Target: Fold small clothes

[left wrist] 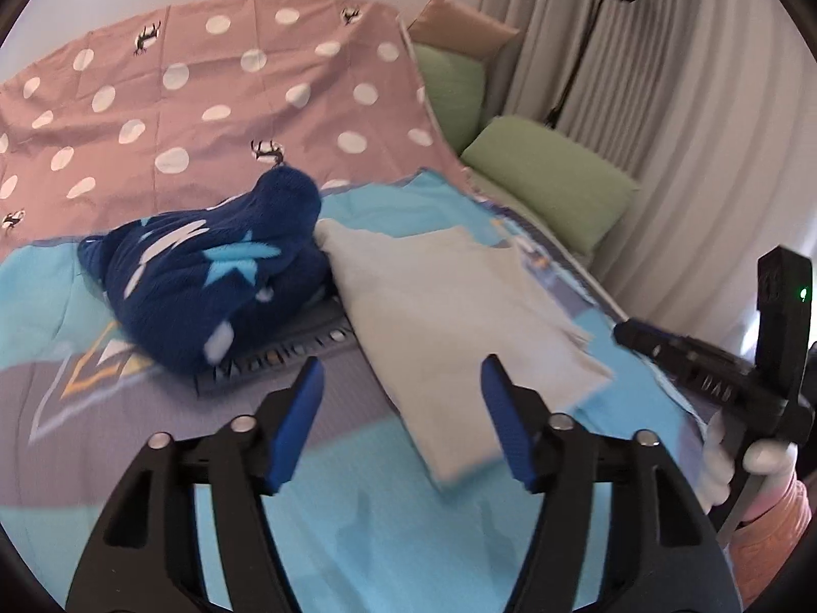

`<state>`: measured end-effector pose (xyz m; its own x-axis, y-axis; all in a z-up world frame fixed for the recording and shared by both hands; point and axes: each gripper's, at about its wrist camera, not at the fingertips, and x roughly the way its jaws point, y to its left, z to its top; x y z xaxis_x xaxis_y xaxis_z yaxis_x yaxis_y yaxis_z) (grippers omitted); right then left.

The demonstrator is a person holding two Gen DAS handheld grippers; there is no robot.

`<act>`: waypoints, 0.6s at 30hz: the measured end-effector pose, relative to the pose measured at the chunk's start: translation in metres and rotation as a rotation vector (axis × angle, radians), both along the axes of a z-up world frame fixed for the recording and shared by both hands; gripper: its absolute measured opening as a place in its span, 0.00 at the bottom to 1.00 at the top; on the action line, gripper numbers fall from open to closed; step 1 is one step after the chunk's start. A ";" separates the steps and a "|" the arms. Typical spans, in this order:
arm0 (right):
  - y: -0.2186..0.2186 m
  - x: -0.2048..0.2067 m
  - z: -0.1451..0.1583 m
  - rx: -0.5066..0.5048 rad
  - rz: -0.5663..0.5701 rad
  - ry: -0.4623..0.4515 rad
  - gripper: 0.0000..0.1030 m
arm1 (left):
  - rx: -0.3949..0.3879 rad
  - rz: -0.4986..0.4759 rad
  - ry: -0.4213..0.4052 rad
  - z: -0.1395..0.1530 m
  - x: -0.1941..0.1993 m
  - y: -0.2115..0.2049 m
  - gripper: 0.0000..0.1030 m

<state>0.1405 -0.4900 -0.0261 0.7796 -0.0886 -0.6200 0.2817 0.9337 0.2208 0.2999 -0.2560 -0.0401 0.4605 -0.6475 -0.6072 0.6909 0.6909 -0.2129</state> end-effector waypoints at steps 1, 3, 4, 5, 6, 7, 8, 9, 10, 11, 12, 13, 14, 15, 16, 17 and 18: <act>0.008 -0.009 0.003 -0.003 0.008 -0.004 0.31 | -0.008 -0.003 -0.007 0.004 -0.010 0.005 0.72; 0.028 -0.036 0.013 0.010 0.018 -0.017 0.35 | -0.018 -0.003 -0.038 0.016 -0.041 0.020 0.85; 0.036 -0.049 0.017 0.023 0.018 -0.021 0.37 | -0.013 0.004 -0.057 0.020 -0.050 0.026 0.90; 0.042 -0.059 0.020 0.034 0.018 -0.026 0.41 | 0.010 0.024 -0.105 0.027 -0.068 0.035 0.92; 0.051 -0.072 0.023 0.049 0.018 -0.037 0.45 | 0.029 0.040 -0.138 0.030 -0.078 0.039 0.95; 0.059 -0.083 0.025 0.051 0.022 -0.043 0.46 | 0.056 0.068 -0.183 0.034 -0.090 0.046 0.99; 0.067 -0.090 0.027 0.044 0.026 -0.043 0.50 | 0.083 0.108 -0.234 0.038 -0.106 0.054 0.99; 0.076 -0.099 0.027 0.028 0.025 -0.041 0.56 | 0.091 0.129 -0.258 0.041 -0.117 0.061 0.99; 0.086 -0.109 0.028 0.010 0.019 -0.038 0.60 | 0.092 0.156 -0.274 0.043 -0.132 0.071 0.99; 0.098 -0.119 0.029 -0.009 0.010 -0.038 0.65 | 0.089 0.181 -0.272 0.045 -0.141 0.078 0.99; 0.107 -0.128 0.031 -0.018 0.007 -0.044 0.67 | 0.093 0.208 -0.267 0.047 -0.149 0.085 0.99; 0.117 -0.138 0.033 -0.023 0.009 -0.053 0.68 | 0.106 0.251 -0.266 0.047 -0.158 0.093 0.99; 0.125 -0.145 0.036 -0.026 0.010 -0.057 0.71 | 0.120 0.286 -0.270 0.049 -0.165 0.099 0.99; 0.132 -0.151 0.038 -0.033 0.008 -0.059 0.74 | 0.132 0.321 -0.281 0.050 -0.173 0.105 0.99; 0.138 -0.156 0.041 -0.047 0.004 -0.060 0.75 | 0.142 0.352 -0.296 0.052 -0.180 0.110 0.99; 0.144 -0.162 0.044 -0.066 -0.003 -0.061 0.77 | 0.144 0.380 -0.320 0.054 -0.191 0.115 0.99; 0.148 -0.166 0.047 -0.084 -0.012 -0.062 0.78 | 0.140 0.392 -0.334 0.057 -0.200 0.120 0.99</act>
